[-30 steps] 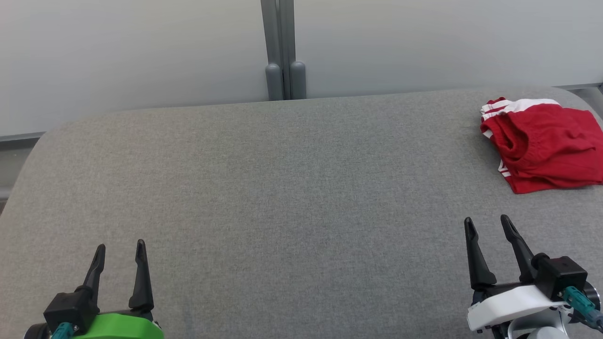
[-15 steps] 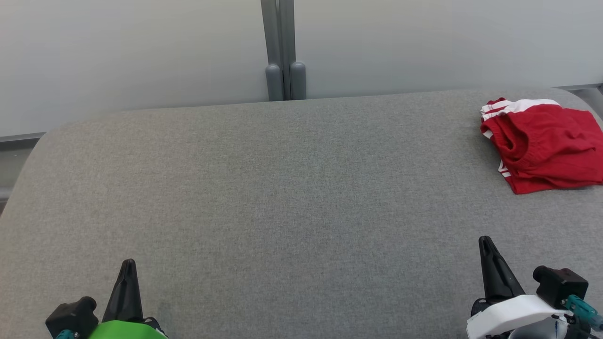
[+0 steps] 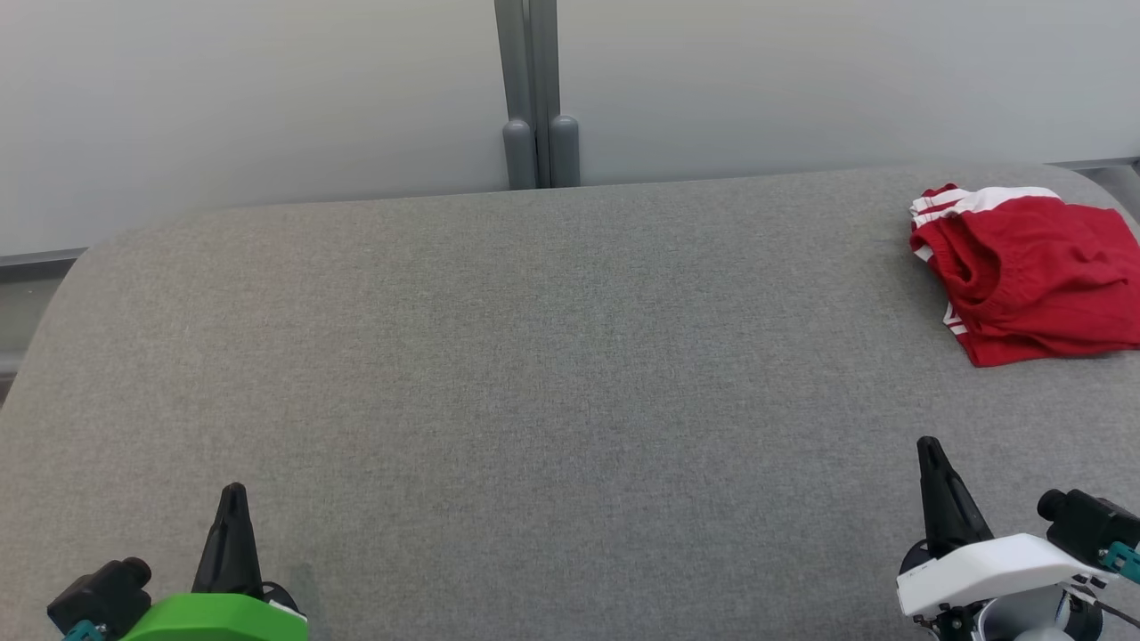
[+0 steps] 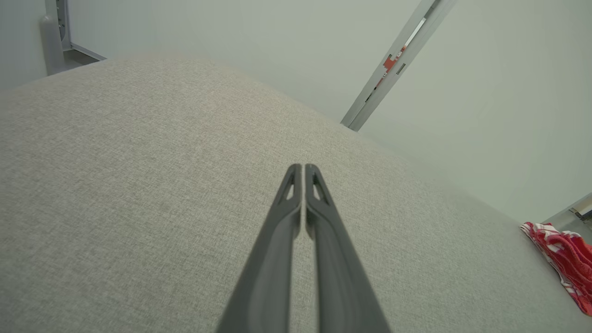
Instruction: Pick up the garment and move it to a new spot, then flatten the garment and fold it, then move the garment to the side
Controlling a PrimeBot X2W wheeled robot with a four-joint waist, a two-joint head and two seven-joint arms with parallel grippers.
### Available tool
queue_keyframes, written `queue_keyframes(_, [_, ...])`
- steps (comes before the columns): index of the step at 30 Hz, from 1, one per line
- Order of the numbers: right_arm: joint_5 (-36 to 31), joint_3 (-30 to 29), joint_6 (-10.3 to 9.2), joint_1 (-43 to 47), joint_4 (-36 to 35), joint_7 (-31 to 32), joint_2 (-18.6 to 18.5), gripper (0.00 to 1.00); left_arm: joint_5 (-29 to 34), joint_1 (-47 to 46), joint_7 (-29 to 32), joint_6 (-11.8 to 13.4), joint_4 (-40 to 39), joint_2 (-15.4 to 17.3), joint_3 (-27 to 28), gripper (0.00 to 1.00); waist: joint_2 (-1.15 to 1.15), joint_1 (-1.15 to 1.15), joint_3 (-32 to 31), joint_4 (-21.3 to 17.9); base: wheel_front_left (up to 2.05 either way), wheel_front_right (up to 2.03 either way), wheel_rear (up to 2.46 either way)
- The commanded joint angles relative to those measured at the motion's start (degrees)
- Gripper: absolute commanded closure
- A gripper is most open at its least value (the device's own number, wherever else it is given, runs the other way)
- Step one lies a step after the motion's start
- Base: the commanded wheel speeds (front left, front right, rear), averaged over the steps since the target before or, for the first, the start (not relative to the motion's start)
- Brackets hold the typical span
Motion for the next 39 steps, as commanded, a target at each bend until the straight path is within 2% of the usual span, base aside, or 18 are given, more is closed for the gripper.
queue_keyframes(1, [2.3, -0.4, -0.02, -1.6, -0.5, 0.5, -0.1, 1.0, -2.4, -1.9, 0.4, 0.0, -1.1, 0.1, 0.4, 1.0, 0.0, 0.0, 0.0, 0.0, 0.0, 0.0, 0.0])
queue_keyframes(19, [16.8, -1.6, -0.03, -3.4, 0.3, 4.1, 0.2, 1.0, -16.8, -3.4, 4.3, -0.1, -1.4, -0.1, 0.8, 1.0, 0.0, 0.0, 0.2, 0.1, 0.0, 0.0, 0.0])
queue_keyframes(39, [29.9, -2.9, -0.04, -5.1, 1.0, 7.6, 0.6, 1.0, -29.9, -4.7, 7.9, -0.1, -1.8, -0.3, 1.3, 1.0, 0.0, 0.0, 0.4, 0.2, 0.0, 0.0, 0.0])
